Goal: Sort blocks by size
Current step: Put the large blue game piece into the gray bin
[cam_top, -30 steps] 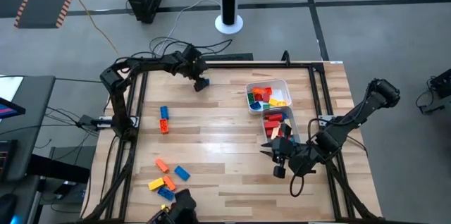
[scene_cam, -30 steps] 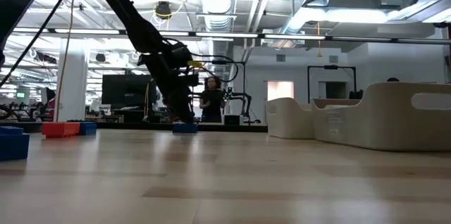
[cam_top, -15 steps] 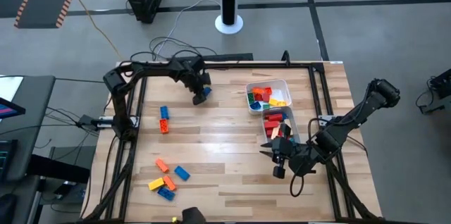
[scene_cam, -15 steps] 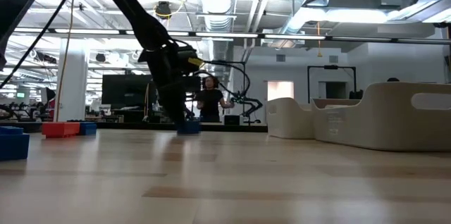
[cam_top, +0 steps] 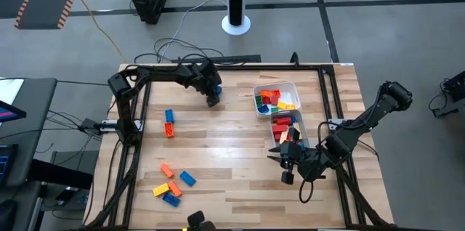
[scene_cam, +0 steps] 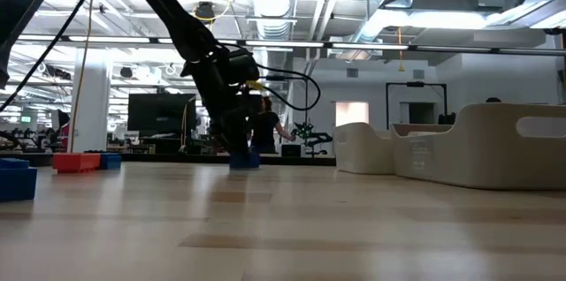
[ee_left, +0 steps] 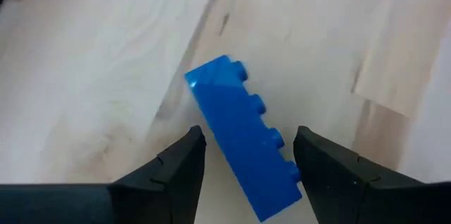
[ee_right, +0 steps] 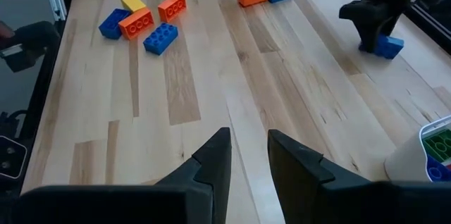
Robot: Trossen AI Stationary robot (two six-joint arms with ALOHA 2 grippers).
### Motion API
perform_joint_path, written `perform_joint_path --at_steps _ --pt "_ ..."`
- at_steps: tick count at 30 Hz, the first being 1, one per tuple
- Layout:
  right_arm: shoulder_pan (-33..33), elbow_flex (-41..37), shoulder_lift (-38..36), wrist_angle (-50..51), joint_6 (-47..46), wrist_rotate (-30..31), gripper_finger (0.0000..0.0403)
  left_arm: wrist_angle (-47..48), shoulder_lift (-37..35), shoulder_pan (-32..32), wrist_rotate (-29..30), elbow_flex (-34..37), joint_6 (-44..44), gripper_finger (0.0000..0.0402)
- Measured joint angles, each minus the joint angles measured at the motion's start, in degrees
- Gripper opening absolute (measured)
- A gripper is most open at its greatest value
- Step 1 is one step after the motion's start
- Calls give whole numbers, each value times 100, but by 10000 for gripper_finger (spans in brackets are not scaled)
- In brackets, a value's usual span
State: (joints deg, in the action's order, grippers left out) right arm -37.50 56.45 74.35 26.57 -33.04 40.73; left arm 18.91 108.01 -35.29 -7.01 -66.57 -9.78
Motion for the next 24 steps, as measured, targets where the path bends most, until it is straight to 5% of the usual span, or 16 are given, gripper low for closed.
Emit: perform_joint_path --at_steps 6,13,24 --pt "0 0 0 -4 2 -2 123 5 0 5 424 0 396 188" --pt "0 0 0 -54 0 -6 123 1 0 161 733 0 325 80" --pt "-328 0 0 -29 -197 -55 123 -504 -161 1119 -908 -2 -170 81"
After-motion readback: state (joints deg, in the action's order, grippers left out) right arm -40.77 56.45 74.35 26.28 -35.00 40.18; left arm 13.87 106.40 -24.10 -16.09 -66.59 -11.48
